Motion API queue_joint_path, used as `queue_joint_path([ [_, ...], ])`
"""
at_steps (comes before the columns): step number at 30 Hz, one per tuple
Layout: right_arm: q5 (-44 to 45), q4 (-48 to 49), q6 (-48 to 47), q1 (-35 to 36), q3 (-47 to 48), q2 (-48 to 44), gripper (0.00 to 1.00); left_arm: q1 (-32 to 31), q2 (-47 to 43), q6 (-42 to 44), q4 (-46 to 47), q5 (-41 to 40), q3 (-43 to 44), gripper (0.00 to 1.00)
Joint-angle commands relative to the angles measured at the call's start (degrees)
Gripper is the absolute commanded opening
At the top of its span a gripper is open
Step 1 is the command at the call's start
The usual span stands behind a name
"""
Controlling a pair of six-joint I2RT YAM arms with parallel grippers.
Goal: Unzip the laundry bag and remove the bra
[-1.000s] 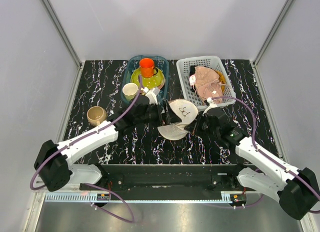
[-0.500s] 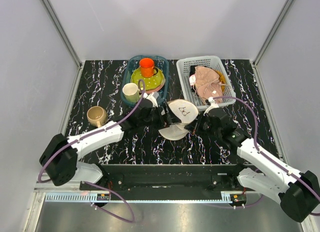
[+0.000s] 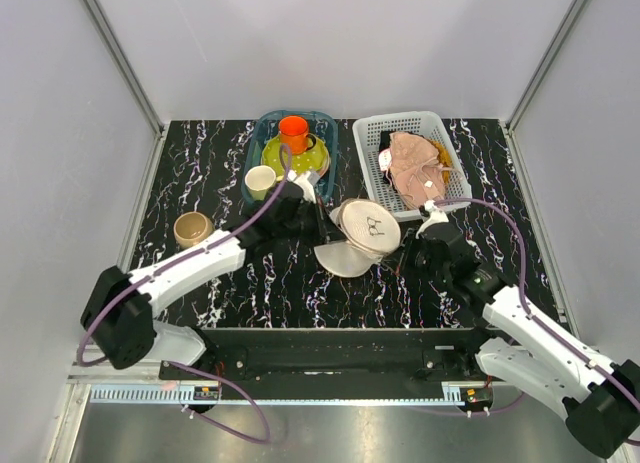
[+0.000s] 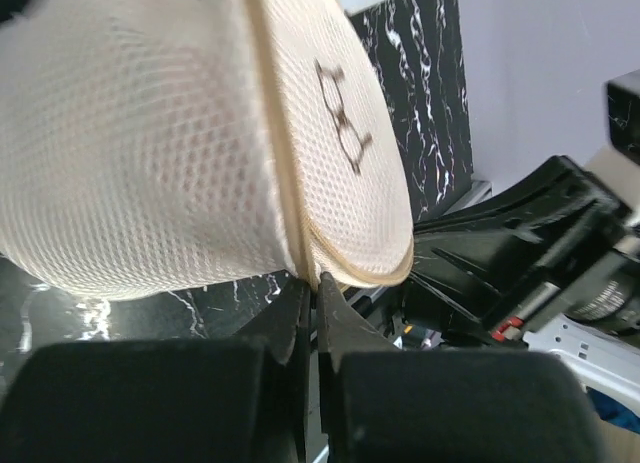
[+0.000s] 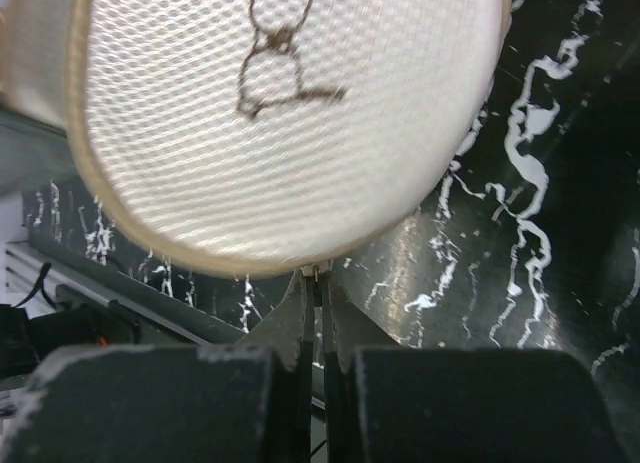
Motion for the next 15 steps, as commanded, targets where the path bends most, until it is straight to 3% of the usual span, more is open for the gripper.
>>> queue_joint_path([
  [1, 5.68, -6.79, -2.49, -0.57, -0.14, -2.56, 0.0, 2.96, -5.63, 9.15, -6.44, 0.77, 3.68, 0.0],
  [6, 5.43, -9.51, -1.34, -0.49, 4.59, -0.73, 0.0, 5.16, -2.21, 10.04, -4.52, 3.32, 4.21, 0.0],
  [11, -0.37, -4.43, -0.03, -0.31, 5.66, 1.12, 0.0, 5.78, 4.64, 11.71, -5.04, 2.53, 9.39, 0.0],
  [13, -1.43, -1.88, 1.28, -0.4, 5.66, 1.47, 0.0, 5.87, 5.7, 12.06, -6.18, 3.49, 10.63, 0.15],
  [15, -1.78, 1.27, 2.43, -0.31, 4.97, 1.3, 0.0, 5.87, 4.57, 11.89, -6.27, 4.55, 9.32, 0.41],
])
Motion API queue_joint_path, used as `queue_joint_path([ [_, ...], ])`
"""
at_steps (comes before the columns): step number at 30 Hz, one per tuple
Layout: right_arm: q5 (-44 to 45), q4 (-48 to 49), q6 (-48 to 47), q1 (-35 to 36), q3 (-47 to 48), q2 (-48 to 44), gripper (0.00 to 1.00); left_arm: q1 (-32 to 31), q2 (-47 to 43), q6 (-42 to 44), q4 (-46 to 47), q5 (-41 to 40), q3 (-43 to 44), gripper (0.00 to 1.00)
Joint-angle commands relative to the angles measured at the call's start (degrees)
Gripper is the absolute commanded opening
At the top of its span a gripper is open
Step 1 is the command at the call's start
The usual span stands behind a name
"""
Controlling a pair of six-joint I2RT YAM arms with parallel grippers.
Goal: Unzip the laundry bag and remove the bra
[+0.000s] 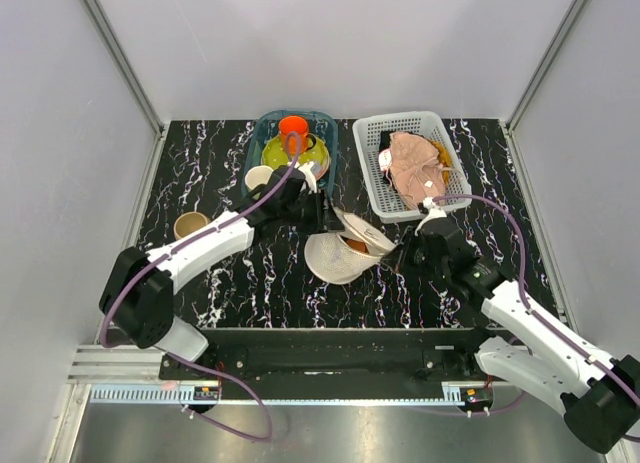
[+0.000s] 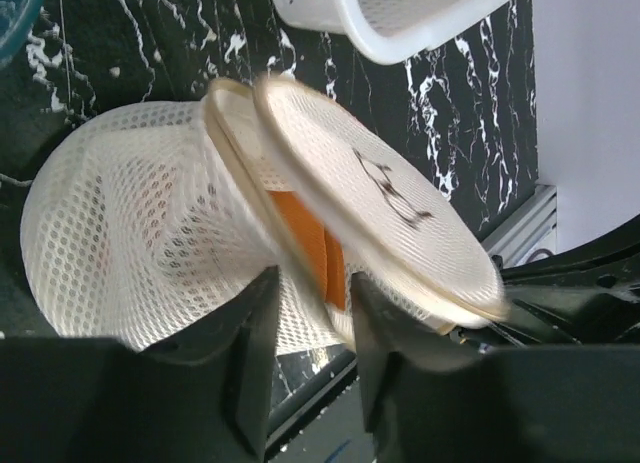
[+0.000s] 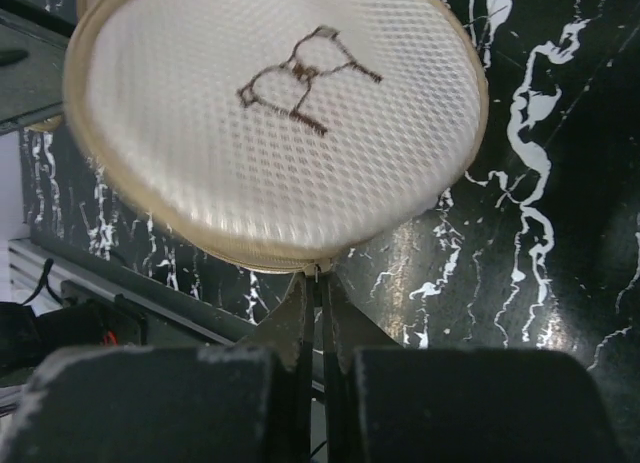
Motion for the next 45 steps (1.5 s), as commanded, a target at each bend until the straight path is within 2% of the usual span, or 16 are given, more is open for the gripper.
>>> queue_joint_path([
  [1, -2.68, 7.73, 3.17, -0.2, 1.66, 0.18, 0.0, 0.12, -2.36, 1.11, 0.42, 2.19, 1.4, 0.65],
  [3, -2.77, 9.75, 3.71, -0.2, 1.57, 0.62, 0.0, 0.12, -6.57, 0.5, 0.16, 0.97, -0.79, 0.77],
  [4, -2.77, 10.03, 4.06, -0.29, 1.74, 1.32, 0.0, 0.2, -8.24, -0.11, 0.15, 0.7, -1.85, 0.91],
  [6, -2.68, 10.29, 3.97, -0.2, 2.36, 1.76, 0.0, 0.21, -13.76, -2.73, 2.94, 2.54, -5.78, 0.99],
  [9, -2.86, 11.25, 3.54, -0.2, 2.28, 2.29, 0.0, -0.14, -17.57, -7.48, 9.36, 6.05, -10.19, 0.99],
  [15, -2.33, 12.4, 4.15, -0.2, 1.4, 4.31, 0.0, -1.46, -13.98, -8.64, 8.59, 7.99, -9.24, 0.99],
  [20, 0.39, 11.09, 3.63, -0.2, -1.06, -0.07, 0.0, -1.38, -16.43, -8.12, 4.99, -2.98, -11.26, 0.99],
  [26, 1.1, 8.36, 3.53, -0.2, -6.07, -1.84, 0.0, 0.21, -11.44, -5.05, 4.72, -8.16, -9.42, 0.98],
  [28, 0.04, 8.27, 3.1, -0.2, -7.13, -0.79, 0.14, 0.47, -9.15, -4.42, 4.2, -12.2, -8.71, 0.97],
  [30, 1.26, 6.79, 1.96, -0.29, -7.83, -0.96, 0.3, 0.73, -6.08, -4.07, 5.42, -12.75, -9.24, 0.92],
  [31, 1.71, 5.73, 1.52, -0.2, -7.57, -1.57, 0.44, 0.82, -5.28, -3.99, 5.95, -10.84, -9.5, 0.88],
  [34, 3.54, 0.99, -0.33, -0.2, -4.77, -3.93, 0.55, -0.14, -3.87, -3.2, 6.49, -11.16, -10.21, 0.72],
  [36, 6.79, -3.39, -1.38, -0.02, -0.82, -6.04, 0.56, -0.5, -4.3, -3.11, 5.87, -12.31, -10.99, 0.42],
  [39, 9.7, -4.56, -2.7, 0.32, 3.58, -8.68, 0.55, -0.5, -6.14, -3.19, 5.6, -12.75, -12.14, 0.11],
  [42, 8.66, -0.35, -5.42, 0.24, 5.7, -8.17, 0.45, -0.58, -8.95, -3.63, 6.3, -14.06, -13.45, 0.0],
  [45, 6.03, 0.89, -7.97, 0.24, 9.91, 1.28, 0.52, -0.59, -10.98, -3.11, 7.01, -15.74, -13.99, 0.0],
])
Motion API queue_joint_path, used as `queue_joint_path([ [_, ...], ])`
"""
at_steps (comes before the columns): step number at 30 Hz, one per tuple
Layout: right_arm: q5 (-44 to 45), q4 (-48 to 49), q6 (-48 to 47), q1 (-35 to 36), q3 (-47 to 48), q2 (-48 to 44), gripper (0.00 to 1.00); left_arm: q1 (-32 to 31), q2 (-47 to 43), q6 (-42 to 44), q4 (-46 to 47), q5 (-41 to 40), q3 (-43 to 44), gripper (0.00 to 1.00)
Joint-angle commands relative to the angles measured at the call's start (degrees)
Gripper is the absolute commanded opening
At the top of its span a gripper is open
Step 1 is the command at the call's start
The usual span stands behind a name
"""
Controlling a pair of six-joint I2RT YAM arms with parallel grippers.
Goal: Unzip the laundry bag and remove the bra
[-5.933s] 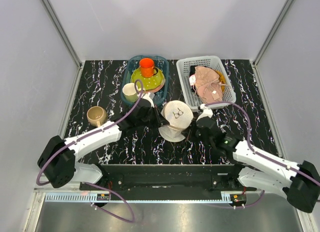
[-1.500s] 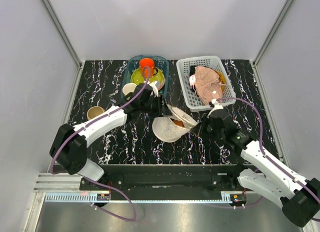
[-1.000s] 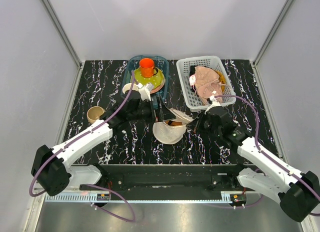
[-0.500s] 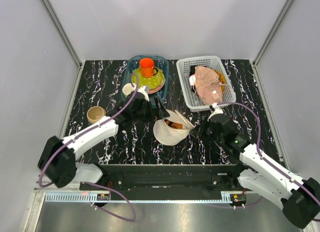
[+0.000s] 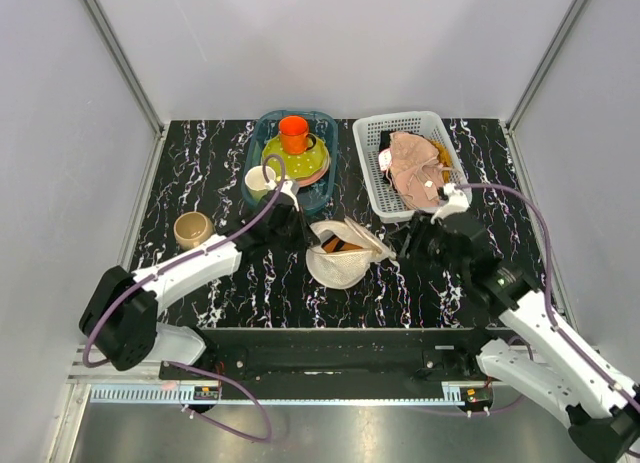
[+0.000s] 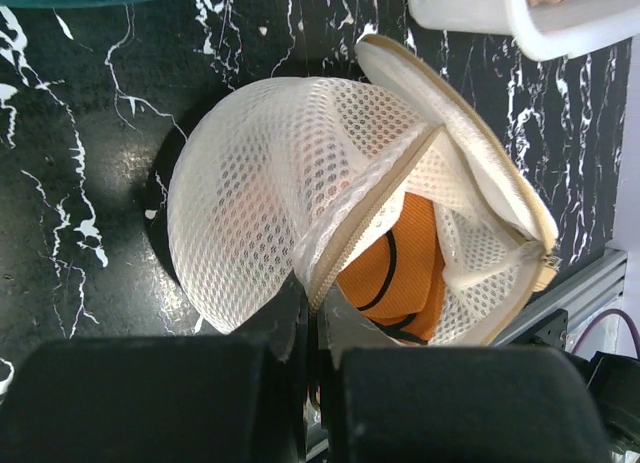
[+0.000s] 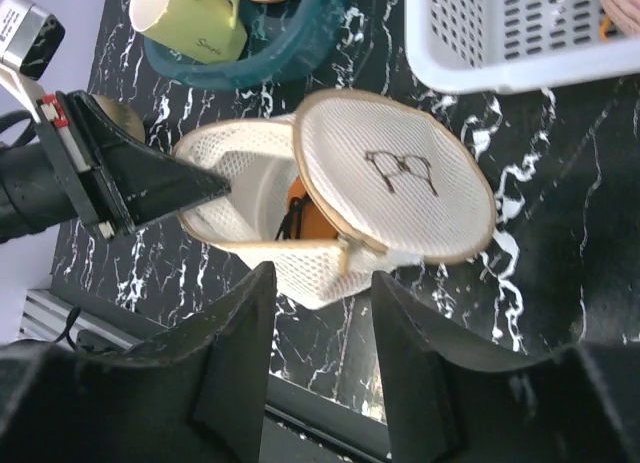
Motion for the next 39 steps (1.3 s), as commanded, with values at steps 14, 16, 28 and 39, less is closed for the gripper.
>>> queue_joint_path([
  [14, 1.45, 8.38, -10.28, 3.23, 15.3, 35.96, 0.49, -0.85, -0.89, -0.14, 1.91, -1.23, 1.63, 0.0],
  [16, 3.47, 10.66, -8.62, 3.4, 12.84, 31.59, 0.31, -0.76, -1.85, -0.31, 1.03, -1.67, 1.81, 0.0],
  [28, 13.42, 23.33, 16.6, 3.49, -17.83, -10.43, 0.12, -0.76, -0.8, -2.25, 0.5, 2.72, 3.21, 0.0],
  [39, 18.07, 9.98, 20.66, 3.67, -18.38, -15.54, 0.59, -1.64, -3.96, -0.59, -0.38, 2.8, 5.58, 0.0],
])
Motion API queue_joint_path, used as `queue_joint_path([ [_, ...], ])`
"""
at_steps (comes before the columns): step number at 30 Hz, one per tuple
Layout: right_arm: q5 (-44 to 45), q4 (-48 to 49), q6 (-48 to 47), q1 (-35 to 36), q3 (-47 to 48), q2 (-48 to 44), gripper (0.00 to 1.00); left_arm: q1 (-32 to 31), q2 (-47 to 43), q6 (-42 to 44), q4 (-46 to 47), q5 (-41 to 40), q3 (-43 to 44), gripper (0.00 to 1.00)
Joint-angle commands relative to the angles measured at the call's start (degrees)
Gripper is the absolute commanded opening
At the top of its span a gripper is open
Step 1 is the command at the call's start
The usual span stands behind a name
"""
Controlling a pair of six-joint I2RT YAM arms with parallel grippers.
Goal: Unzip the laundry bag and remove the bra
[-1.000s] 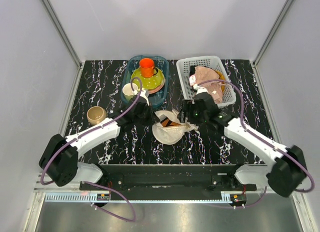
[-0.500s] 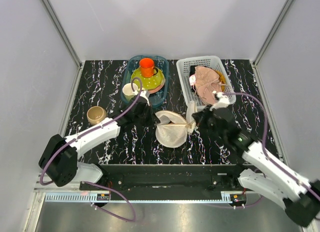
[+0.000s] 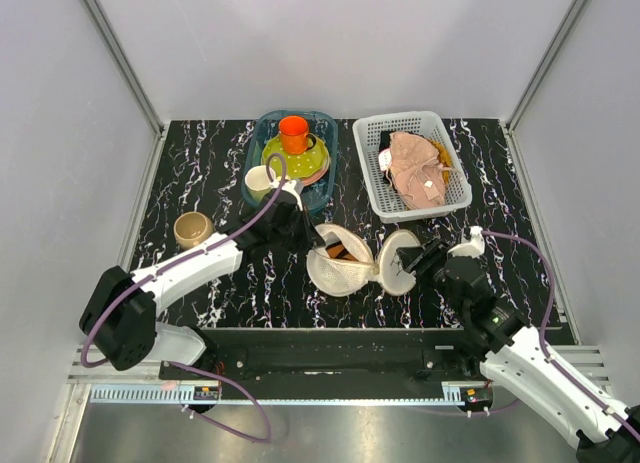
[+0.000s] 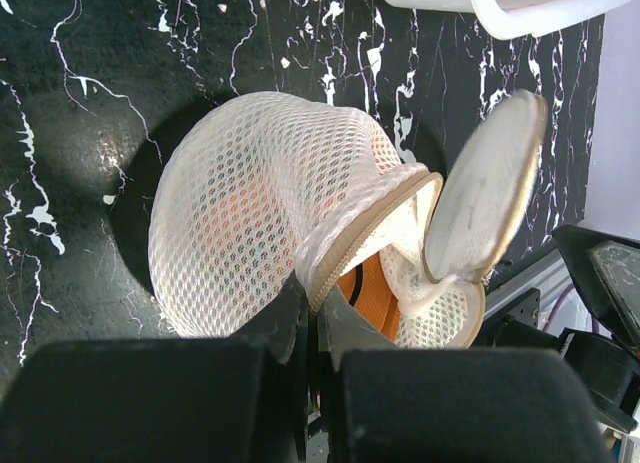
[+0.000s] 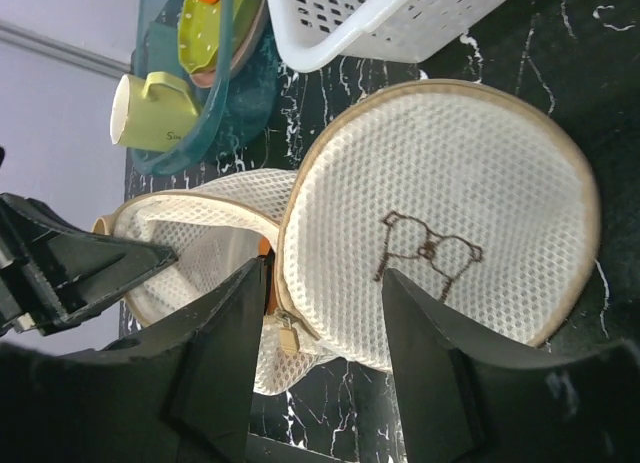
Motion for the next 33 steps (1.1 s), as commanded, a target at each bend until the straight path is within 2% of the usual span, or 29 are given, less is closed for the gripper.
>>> queue_joint_path([
  [1, 4.43, -3.97, 0.97, 0.3, 5.31, -0.26, 0.59, -0.57, -3.07, 2.3, 0.89, 1.23, 4.93, 0.0],
  [4, 3.91, -4.06, -2.11, 0.3, 8.91, -0.27, 0.59, -1.89, -4.47, 5.38, -5.5, -3.13, 10.36, 0.0],
  [7, 1.28, -2.84, -6.41, 0.3, 13.56, 2.1, 0.59, -2.68, -5.44, 6.7, -7.81, -5.7, 12.05, 0.0],
  [10, -8.71, 0.67, -12.12, 0.3, 17.7, 8.42, 0.58, -2.77, -5.1, 6.62, -7.81, -6.5, 10.4, 0.0],
  [15, -18.93, 5.07, -15.12, 2.49, 22.37, 25.46, 0.53, -2.77, -2.99, 5.39, -6.59, -6.85, 5.21, 0.0],
  [19, -18.69, 10.51, -15.13, 9.51, 24.83, 35.14, 0.47, -2.51, -3.42, 5.39, -7.02, -7.2, 1.78, 0.0],
  [23, -19.47, 17.55, -11.88, 10.67, 23.43, 42.07, 0.43, -2.16, -5.26, 5.83, -8.6, -9.66, 1.16, 0.0],
  [33, -19.12, 22.56, -9.06, 11.29, 26.67, 54.74, 0.44, -1.63, -7.03, 5.56, -8.6, -9.31, -0.07, 0.0],
])
